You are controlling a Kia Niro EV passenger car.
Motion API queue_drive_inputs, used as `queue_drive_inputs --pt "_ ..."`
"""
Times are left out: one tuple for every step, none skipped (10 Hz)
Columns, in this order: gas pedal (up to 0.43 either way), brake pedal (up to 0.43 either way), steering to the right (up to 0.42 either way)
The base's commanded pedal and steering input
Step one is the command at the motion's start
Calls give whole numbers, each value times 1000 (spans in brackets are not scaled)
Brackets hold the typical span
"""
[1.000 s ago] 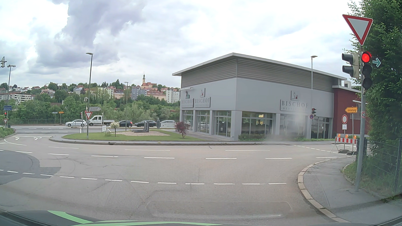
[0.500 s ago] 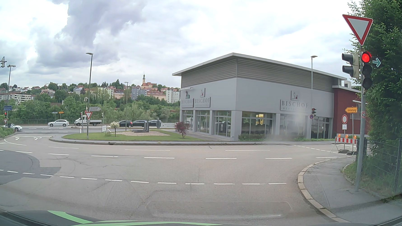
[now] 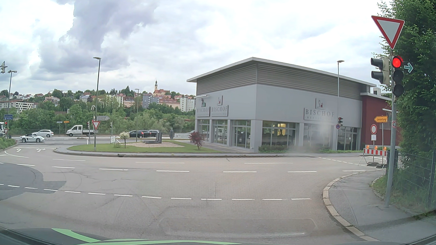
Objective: Follow the waypoints while adhering to traffic rules and regulations
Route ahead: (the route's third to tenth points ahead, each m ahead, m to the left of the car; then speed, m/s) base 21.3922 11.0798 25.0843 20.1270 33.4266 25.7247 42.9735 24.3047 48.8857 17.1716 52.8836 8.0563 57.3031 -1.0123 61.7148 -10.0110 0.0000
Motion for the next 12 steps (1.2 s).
queue_drive_inputs --pt "0 360 0" --pt "0 360 0" --pt "0 360 0" --pt "0 360 0" --pt "0 360 0" --pt "0 360 0" --pt "0 354 0" --pt "0 360 0" --pt "0 360 0" --pt "0 360 0" --pt "0 360 0" --pt "0 360 0"
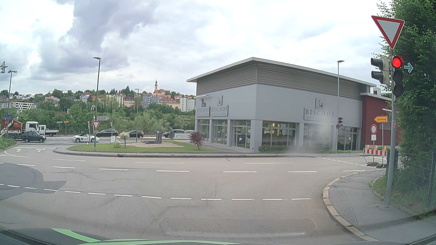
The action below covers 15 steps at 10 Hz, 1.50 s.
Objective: Follow the waypoints while adhering to traffic rules and regulations
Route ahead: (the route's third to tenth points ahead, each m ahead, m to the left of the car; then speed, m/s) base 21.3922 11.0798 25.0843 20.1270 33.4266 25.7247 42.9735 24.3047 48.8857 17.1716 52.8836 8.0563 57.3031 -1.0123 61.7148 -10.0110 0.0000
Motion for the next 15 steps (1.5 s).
queue_drive_inputs --pt "0 360 0" --pt "0 360 0" --pt "0 360 0" --pt "0 360 0" --pt "0 360 0" --pt "0 360 0" --pt "0 360 0" --pt "0 360 0" --pt "0 360 0" --pt "0 360 0" --pt "0 360 0" --pt "0 360 0" --pt "0 360 0" --pt "0 360 0" --pt "0 360 0"
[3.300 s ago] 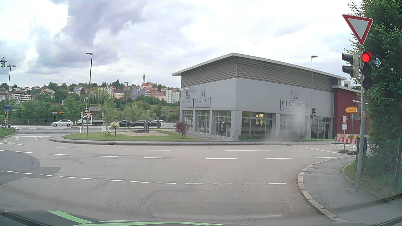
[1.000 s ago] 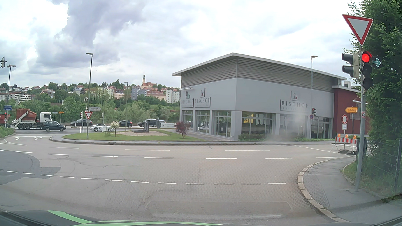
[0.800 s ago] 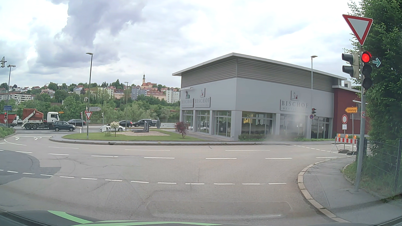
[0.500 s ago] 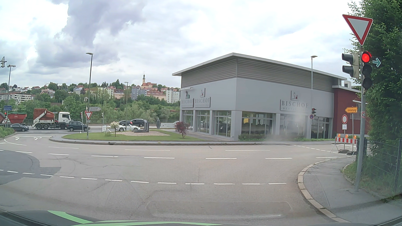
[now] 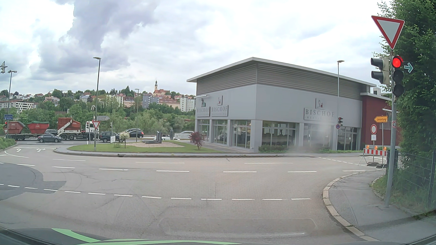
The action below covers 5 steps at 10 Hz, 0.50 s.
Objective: Follow the waypoints while adhering to traffic rules and regulations
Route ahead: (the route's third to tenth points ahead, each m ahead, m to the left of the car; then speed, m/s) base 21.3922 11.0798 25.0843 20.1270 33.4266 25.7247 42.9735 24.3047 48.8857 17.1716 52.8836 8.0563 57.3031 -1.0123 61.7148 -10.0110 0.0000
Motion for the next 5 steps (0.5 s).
queue_drive_inputs --pt "0 360 0" --pt "0 360 0" --pt "0 360 0" --pt "0 360 0" --pt "0 360 0"
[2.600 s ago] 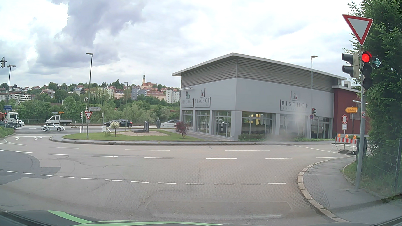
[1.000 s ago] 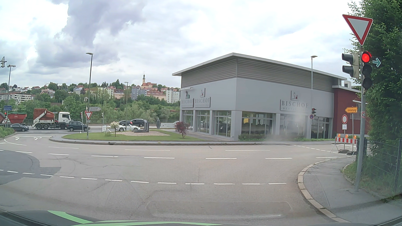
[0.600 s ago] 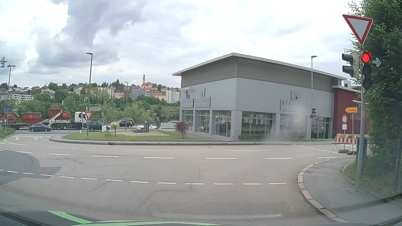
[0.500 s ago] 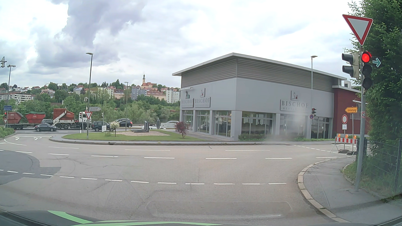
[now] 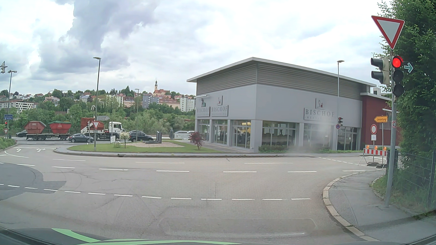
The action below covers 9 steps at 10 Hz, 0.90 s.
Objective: Follow the waypoints while adhering to traffic rules and regulations
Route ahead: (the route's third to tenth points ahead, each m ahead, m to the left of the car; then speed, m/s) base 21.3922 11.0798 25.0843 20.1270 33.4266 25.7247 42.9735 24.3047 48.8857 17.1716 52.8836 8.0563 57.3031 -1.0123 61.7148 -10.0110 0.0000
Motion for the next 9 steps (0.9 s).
queue_drive_inputs --pt "0 354 0" --pt "0 360 0" --pt "0 360 0" --pt "0 360 0" --pt "0 360 0" --pt "0 360 0" --pt "0 360 0" --pt "0 360 0" --pt "0 360 0"
